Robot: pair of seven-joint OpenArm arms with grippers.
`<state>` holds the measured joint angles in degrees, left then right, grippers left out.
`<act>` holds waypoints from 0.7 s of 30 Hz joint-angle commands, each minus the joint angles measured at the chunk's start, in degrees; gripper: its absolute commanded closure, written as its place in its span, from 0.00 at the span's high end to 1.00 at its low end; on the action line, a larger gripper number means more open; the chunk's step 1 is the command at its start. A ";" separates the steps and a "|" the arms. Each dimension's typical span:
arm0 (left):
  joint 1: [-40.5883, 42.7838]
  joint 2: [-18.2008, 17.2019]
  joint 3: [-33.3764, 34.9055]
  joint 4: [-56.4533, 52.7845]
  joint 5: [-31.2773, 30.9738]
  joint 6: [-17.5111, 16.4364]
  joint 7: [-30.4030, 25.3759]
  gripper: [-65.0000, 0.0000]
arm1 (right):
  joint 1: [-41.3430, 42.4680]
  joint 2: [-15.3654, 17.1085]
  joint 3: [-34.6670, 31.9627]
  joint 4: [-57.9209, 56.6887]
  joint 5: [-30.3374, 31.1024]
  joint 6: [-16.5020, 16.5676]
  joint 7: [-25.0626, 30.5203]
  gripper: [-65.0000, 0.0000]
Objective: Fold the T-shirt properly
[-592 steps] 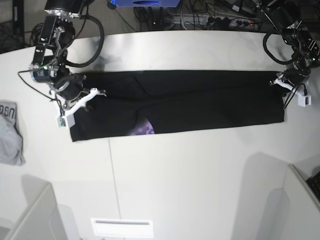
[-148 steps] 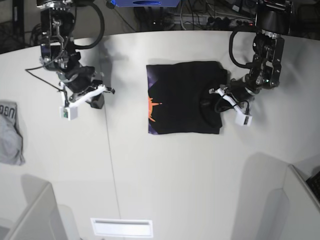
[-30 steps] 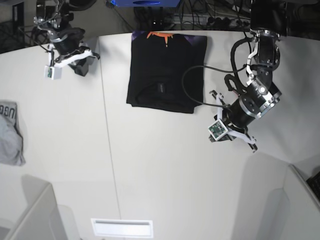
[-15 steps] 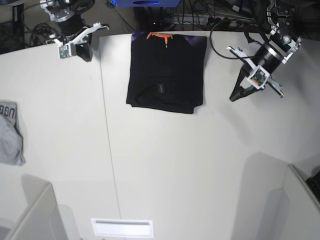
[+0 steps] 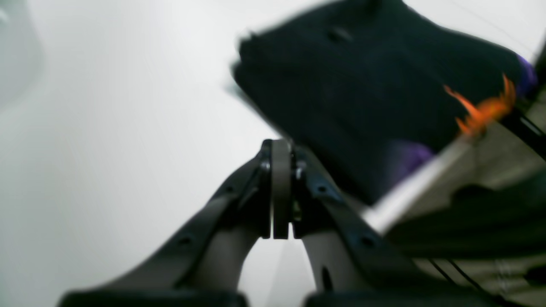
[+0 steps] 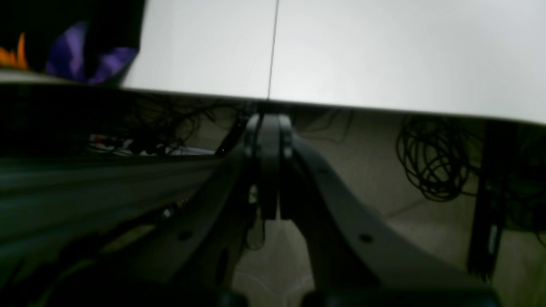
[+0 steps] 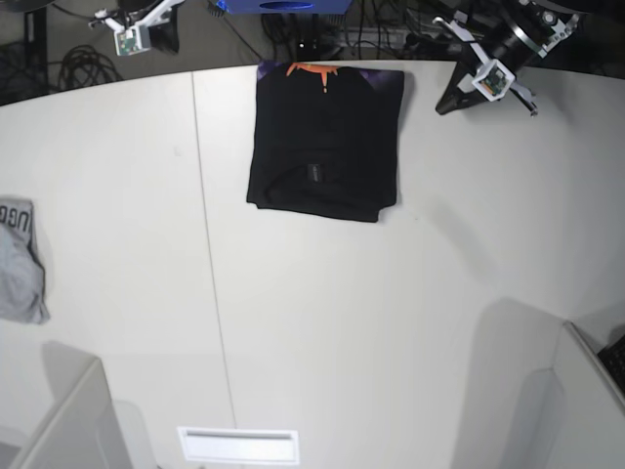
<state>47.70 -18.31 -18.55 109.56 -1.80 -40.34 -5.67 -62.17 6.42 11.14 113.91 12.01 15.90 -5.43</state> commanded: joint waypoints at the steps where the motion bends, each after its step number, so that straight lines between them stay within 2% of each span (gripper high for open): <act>1: 1.22 -0.38 -0.22 0.82 -1.14 0.34 -1.49 0.00 | -2.05 0.22 0.25 0.95 0.43 0.23 1.34 0.00; 4: 3.42 -0.46 -0.22 -0.50 -1.14 0.34 -1.41 0.00 | -5.48 0.31 0.25 0.77 0.34 0.23 1.17 0.00; 6: 3.86 -0.46 -0.22 -2.70 -1.14 0.34 -1.41 0.00 | -7.06 0.31 0.25 0.69 0.34 0.23 -1.82 0.00; 11: 4.65 -0.55 1.18 -11.23 -1.05 0.34 -1.76 0.00 | -8.03 0.31 0.16 0.25 0.34 0.23 -15.62 0.00; 14: 6.06 -1.87 4.00 -16.94 -1.05 0.47 -1.93 0.00 | -7.23 0.40 -0.45 -2.39 0.25 0.23 -21.60 0.00; 17: 6.85 -2.13 8.66 -22.31 -1.05 0.47 -1.93 0.00 | -4.95 0.49 -0.45 -8.02 0.25 0.23 -22.30 0.00; 20: 6.41 -1.78 12.08 -29.34 -1.05 0.73 -1.67 0.00 | -1.26 2.42 -0.72 -15.40 0.25 0.23 -22.30 0.00; 21: 5.18 -1.69 13.49 -31.80 -1.05 1.88 -1.84 0.00 | 0.15 2.60 -1.51 -18.13 0.25 0.23 -22.30 0.00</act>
<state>52.38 -19.27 -4.78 77.12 -2.22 -38.63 -6.61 -60.73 8.86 9.72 95.00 11.81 15.88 -27.90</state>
